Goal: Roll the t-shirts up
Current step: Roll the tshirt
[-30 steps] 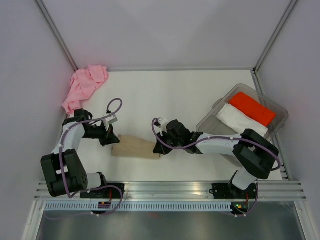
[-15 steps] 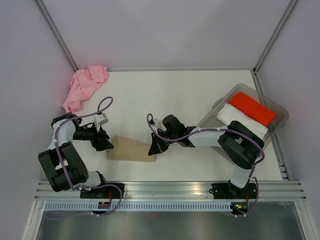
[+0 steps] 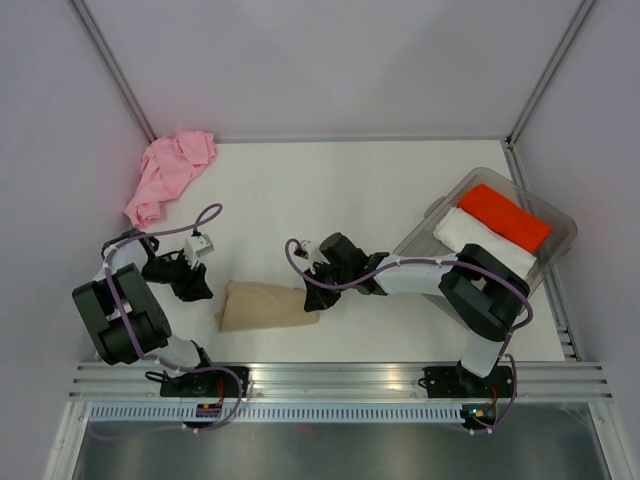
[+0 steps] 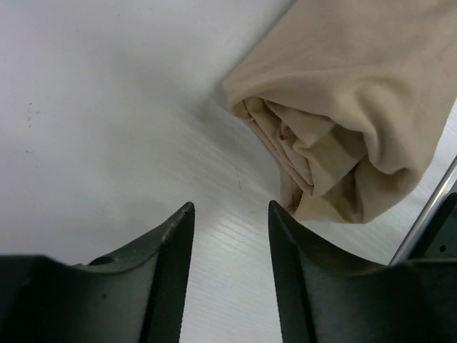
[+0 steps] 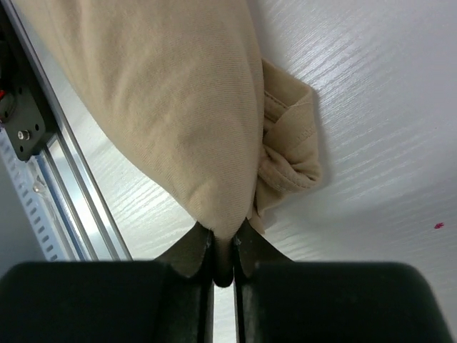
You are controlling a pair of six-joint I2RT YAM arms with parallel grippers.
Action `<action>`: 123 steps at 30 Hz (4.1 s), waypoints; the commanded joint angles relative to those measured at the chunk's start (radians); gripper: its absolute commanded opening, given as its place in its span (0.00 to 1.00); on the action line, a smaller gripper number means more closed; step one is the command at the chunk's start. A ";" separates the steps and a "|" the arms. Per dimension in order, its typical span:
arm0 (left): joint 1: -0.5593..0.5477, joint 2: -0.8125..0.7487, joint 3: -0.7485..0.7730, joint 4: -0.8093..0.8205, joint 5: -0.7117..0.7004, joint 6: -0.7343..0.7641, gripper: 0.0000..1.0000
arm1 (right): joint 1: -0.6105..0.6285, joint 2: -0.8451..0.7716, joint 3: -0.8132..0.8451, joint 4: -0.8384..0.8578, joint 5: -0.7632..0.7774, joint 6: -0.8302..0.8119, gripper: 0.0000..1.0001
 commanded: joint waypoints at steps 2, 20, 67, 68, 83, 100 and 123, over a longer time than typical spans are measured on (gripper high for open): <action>-0.010 0.024 0.009 0.027 0.016 -0.114 0.55 | 0.037 -0.021 0.009 -0.055 0.084 -0.076 0.18; -0.033 -0.072 0.064 -0.092 0.169 -0.112 0.70 | 0.037 -0.052 0.059 -0.090 0.109 -0.157 0.56; -0.372 -0.051 0.360 0.336 0.096 -0.498 0.02 | -0.059 -0.150 0.198 -0.073 0.456 -0.191 0.00; -0.390 -0.042 0.386 0.373 0.084 -0.537 0.02 | -0.070 -0.158 0.222 -0.087 0.501 -0.199 0.00; -0.523 0.012 0.141 0.618 0.119 -0.412 0.02 | -0.129 -0.231 -0.031 0.030 0.706 -0.111 0.00; -0.405 -0.049 0.003 0.344 0.079 -0.162 0.02 | 0.000 -0.162 -0.146 0.006 0.487 0.064 0.02; -0.254 0.109 0.139 -0.085 -0.005 -0.083 0.18 | 0.028 0.022 -0.040 0.043 -0.011 0.168 0.16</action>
